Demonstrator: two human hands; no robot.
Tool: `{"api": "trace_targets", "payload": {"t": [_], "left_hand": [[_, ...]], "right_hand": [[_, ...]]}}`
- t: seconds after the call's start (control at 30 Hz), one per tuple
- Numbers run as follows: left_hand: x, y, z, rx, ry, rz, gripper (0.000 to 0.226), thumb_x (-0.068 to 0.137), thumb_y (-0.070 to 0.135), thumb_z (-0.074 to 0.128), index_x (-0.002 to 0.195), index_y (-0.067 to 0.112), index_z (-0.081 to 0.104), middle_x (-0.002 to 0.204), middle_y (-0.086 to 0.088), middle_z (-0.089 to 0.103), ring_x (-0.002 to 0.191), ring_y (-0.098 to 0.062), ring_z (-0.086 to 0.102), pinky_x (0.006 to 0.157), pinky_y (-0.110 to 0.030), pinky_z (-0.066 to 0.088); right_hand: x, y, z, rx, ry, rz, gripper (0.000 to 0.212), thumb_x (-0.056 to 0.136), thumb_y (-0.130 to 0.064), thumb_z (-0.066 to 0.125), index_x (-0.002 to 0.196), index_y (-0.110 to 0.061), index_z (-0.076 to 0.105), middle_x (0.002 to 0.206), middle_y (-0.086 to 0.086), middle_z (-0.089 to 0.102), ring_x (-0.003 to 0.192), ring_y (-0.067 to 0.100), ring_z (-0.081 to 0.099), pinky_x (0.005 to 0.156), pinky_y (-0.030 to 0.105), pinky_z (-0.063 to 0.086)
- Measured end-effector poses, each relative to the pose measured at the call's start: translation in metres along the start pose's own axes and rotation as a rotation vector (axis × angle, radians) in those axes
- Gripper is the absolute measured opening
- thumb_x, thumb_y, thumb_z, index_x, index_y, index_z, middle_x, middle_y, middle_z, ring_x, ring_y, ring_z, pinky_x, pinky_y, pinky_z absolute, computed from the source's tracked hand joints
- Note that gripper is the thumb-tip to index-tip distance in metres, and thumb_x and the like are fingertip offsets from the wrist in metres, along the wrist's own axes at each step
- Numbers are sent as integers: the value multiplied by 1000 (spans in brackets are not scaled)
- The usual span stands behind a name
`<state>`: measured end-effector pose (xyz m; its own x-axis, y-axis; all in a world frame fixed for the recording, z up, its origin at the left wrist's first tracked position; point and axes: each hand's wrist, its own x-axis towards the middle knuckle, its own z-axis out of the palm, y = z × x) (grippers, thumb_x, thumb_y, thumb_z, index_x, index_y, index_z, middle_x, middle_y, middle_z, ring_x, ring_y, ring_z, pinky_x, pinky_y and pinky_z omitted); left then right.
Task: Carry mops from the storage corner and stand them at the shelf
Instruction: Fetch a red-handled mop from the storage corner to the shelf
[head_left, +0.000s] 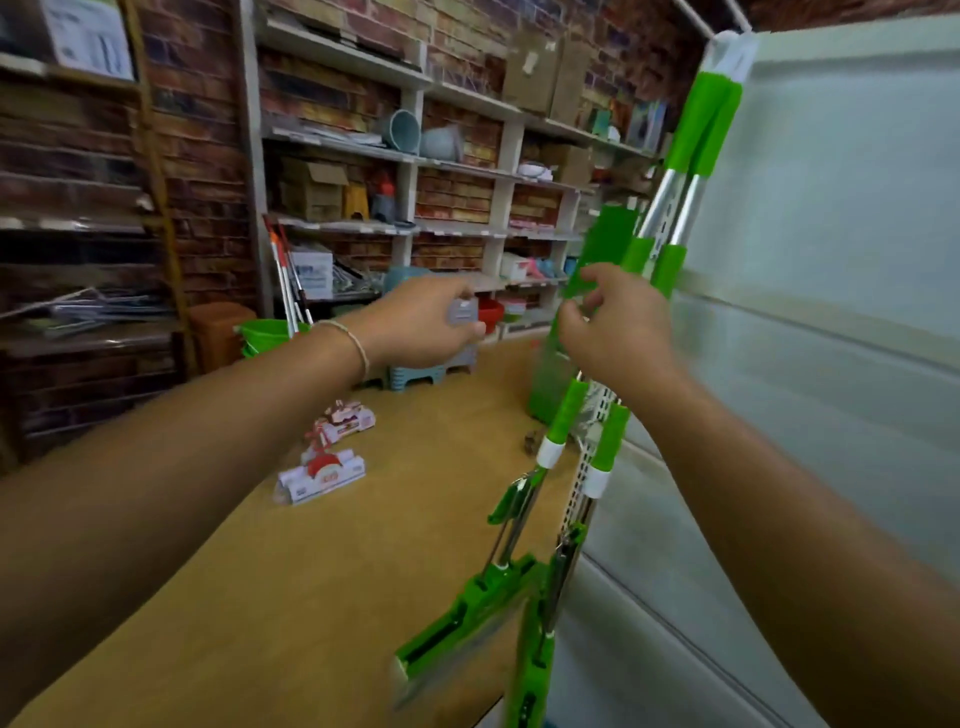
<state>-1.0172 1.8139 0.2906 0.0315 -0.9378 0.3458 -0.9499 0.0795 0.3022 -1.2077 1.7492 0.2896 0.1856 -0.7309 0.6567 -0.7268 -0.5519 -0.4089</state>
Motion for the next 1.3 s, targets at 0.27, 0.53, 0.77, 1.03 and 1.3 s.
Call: {"api": "trace_targets", "payload": {"t": [0.27,0.53,0.77,1.03,1.3], "left_hand": [[-27,-161,-47,96,-29,-173,50,99,37,52,138,7,46,141,-15,50,126,-30,49,97,-29,39],[-44,-277,-69,127,-15,-262,53,98,43,49,137,7,47,136,-16,54,121,-31,52,95,-34,43],[-25,-342,-67,141,15,-281,50,98,43,47,135,10,48,132,-15,54,120,-32,51,100,-41,43],[26,-418,-49,172,29,-285,45,99,40,46,132,9,51,130,-12,56,118,-31,53,97,-40,44],[133,-497,-42,178,17,-344,46,100,40,45,135,11,49,130,-13,57,117,-29,52,91,-34,41]], "right_hand": [[20,-101,108,52,-115,-37,51,94,-32,57,141,-12,51,105,6,64,100,26,61,84,41,54],[42,-164,192,48,-222,-10,52,92,-41,57,138,-19,52,126,10,62,110,28,60,89,42,55],[67,-190,256,114,-257,-82,54,94,-38,57,140,-11,51,122,11,65,110,28,61,86,35,51],[123,-199,354,127,-332,-93,58,95,-39,59,142,-10,45,127,15,61,112,33,59,80,34,47],[218,-189,449,150,-392,-77,58,95,-38,60,142,-8,46,128,17,59,117,34,57,89,37,48]]}}
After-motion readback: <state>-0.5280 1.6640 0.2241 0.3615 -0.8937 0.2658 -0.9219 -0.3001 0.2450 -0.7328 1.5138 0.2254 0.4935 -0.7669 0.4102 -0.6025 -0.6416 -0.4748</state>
